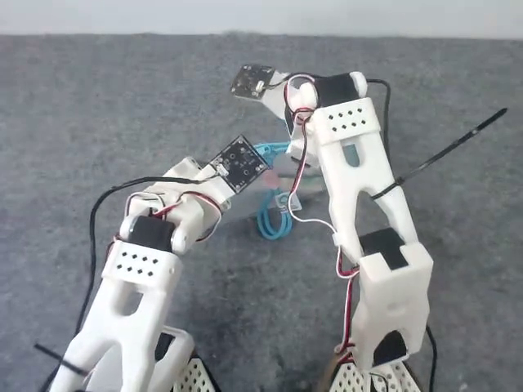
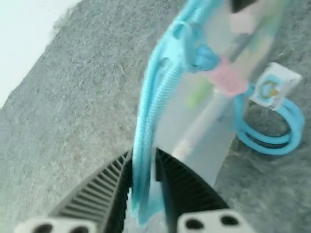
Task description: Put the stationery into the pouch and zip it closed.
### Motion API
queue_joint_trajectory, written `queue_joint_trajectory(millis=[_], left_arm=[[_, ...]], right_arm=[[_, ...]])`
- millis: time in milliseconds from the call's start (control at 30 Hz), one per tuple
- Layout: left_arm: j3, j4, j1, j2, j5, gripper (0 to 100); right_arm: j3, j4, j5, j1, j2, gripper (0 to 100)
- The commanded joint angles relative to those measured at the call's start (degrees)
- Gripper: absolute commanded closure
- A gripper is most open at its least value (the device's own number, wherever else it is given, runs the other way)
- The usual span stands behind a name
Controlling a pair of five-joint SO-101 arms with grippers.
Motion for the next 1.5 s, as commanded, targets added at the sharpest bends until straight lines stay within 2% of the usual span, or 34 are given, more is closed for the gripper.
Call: queue_joint_trajectory(millis=[0, 67, 167, 367, 500, 667, 900, 1000, 1100, 1267, 1367, 1467], left_arm=[[-0.5, -0.2, -4.8, 0.1, 5.5, 80], [-1.8, -0.1, -7.5, -1.7, 10.0, 76], [-4.0, 3.3, -11.3, -6.9, 15.0, 76], [-11.7, 16.8, -15.5, -19.6, 15.6, 76], [-15.4, 20.7, -16.4, -18.4, 15.6, 76], [-15.8, 20.5, -18.1, -12.2, 18.3, 76], [-17.0, 22.6, -17.7, -11.3, 18.4, 76], [-21.1, 30.1, -12.2, -11.7, 18.5, 76], [-26.0, 36.7, -6.3, -15.6, 18.5, 77], [-29.6, 42.4, -0.8, -27.0, 20.2, 77], [-24.0, 45.2, -0.3, -28.8, 16.7, 76], [-12.7, 39.6, -0.7, -32.4, 14.3, 76]], right_arm=[[-2.9, 2.8, -11.6, -0.4, -7.4, 99.3], [-2.9, 3.8, -17.5, -0.7, -8.3, 99.3], [-2.9, 5.1, -22.5, -1.7, -8.9, 99.3], [-2.9, 5.5, -31.8, -3.2, -10.4, 99.3], [1.7, 5.5, -32.1, -6.6, -15.6, 99.3], [19.8, -0.2, -31.7, -9.7, -25.7, 99.3], [59.9, -24.0, -29.1, -6.5, -48.6, 99.3], [71.2, -30.7, -29.3, -6.2, -59.3, 99.3], [76.1, -32.0, -30.9, -6.2, -66.5, 99.3], [79.6, -34.0, -31.1, -6.3, -67.0, 99.3], [83.1, -38.0, -31.6, -6.3, -66.5, 99.3], [85.5, -39.9, -31.7, -7.1, -67.3, 99.2]])
